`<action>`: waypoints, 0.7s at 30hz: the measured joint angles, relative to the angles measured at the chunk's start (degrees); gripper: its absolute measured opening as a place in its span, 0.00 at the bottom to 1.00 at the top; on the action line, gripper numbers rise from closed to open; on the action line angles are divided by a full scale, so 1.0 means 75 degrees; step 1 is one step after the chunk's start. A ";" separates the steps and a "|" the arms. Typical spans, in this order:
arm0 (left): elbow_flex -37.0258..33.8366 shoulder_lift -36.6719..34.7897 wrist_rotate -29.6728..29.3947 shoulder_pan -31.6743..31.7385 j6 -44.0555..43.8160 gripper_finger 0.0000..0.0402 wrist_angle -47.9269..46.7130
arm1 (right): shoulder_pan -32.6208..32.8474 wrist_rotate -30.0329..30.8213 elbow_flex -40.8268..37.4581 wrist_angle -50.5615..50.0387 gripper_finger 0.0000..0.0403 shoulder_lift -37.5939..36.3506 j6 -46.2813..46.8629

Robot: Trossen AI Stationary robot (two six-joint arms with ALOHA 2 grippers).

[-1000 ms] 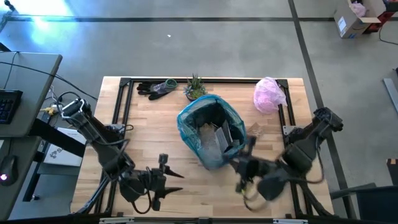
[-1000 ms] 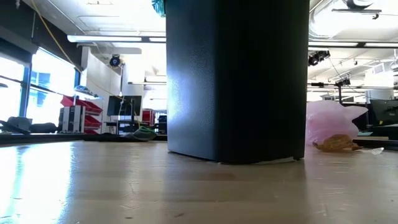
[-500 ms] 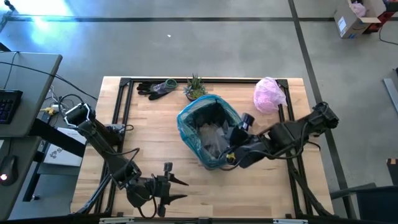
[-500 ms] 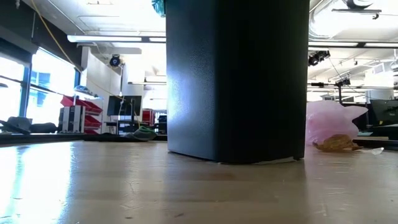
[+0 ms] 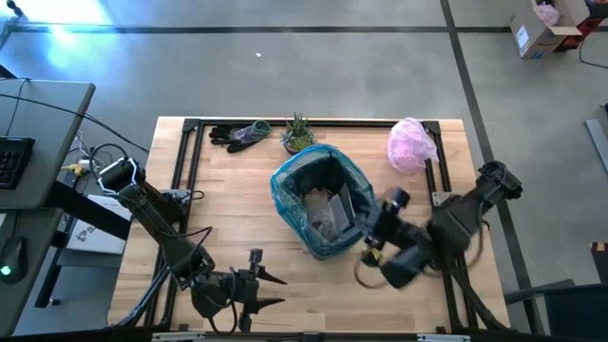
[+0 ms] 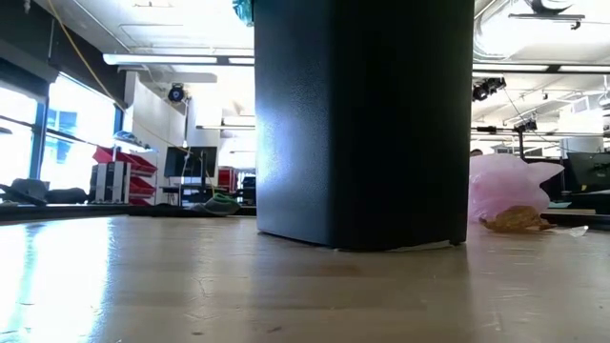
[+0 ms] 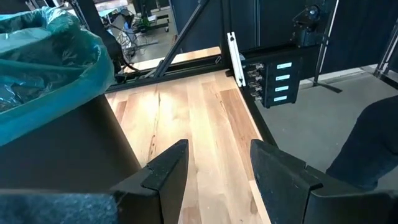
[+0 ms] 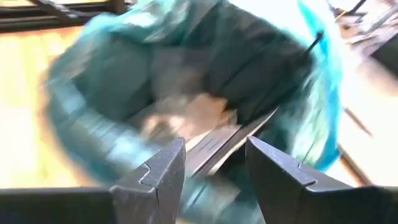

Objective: Place trash/remove bag and relplace
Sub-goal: Put the brown napkin into the trash bin

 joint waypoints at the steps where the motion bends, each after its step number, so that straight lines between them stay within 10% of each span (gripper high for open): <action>1: 0.0000 0.0000 0.0003 0.0000 0.0000 0.39 -0.0009 | 0.0246 -0.0002 0.0000 -0.0132 0.38 0.0013 0.0376; 9: 0.0000 0.0000 0.0017 0.0069 0.0360 0.39 -0.0008 | 0.1962 -0.0273 -0.0638 -0.1287 0.38 0.0594 0.3987; 21: 0.0000 0.0000 0.0237 0.0280 0.0247 0.39 0.0066 | 0.2508 -0.1043 -0.4457 -0.1184 0.38 0.1049 0.7545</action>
